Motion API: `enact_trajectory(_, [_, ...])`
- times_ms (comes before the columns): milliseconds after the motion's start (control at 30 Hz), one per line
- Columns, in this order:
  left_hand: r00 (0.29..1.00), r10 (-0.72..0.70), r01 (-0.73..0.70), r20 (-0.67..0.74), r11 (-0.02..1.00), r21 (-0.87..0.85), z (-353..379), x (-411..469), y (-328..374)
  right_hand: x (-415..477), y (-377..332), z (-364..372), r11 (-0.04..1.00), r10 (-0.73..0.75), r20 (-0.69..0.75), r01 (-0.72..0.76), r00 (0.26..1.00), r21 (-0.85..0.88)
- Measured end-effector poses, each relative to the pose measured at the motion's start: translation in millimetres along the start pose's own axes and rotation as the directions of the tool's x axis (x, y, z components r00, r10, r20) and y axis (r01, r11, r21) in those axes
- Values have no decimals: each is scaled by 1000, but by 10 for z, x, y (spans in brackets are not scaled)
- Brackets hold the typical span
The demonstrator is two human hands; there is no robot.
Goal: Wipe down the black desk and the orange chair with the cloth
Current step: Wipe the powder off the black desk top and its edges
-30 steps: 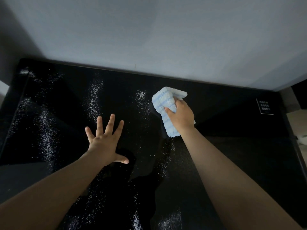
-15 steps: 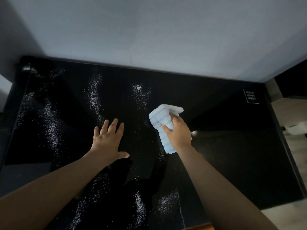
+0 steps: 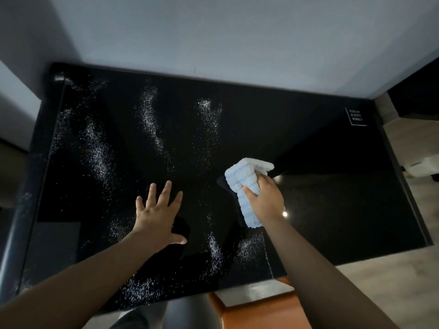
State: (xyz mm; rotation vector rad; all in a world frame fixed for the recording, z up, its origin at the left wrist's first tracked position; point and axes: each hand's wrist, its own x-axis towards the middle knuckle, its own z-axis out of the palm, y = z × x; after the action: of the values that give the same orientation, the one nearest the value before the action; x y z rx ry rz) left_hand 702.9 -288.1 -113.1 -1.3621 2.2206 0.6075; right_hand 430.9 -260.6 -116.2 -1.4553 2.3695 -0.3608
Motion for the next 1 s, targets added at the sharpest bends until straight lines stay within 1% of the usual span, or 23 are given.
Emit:
enact_trajectory(267, [1000, -12, 12, 13, 1000, 0, -4, 34, 28, -682, 152, 19, 998, 66, 4, -66, 998, 22])
enact_trajectory(433, [1000, -21, 21, 14, 1000, -3, -37, 13, 43, -1068, 225, -3, 993, 114, 42, -115, 993, 30])
enact_trajectory(733, [999, -44, 44, 31, 999, -2, -68, 16, 81, -1477, 393, 49, 996, 85, -14, -84, 996, 42])
enact_trajectory(1000, [999, -40, 40, 12, 999, 16, -56, 7, 87, -1807, 501, 94, 995, 98, -5, -97, 995, 33])
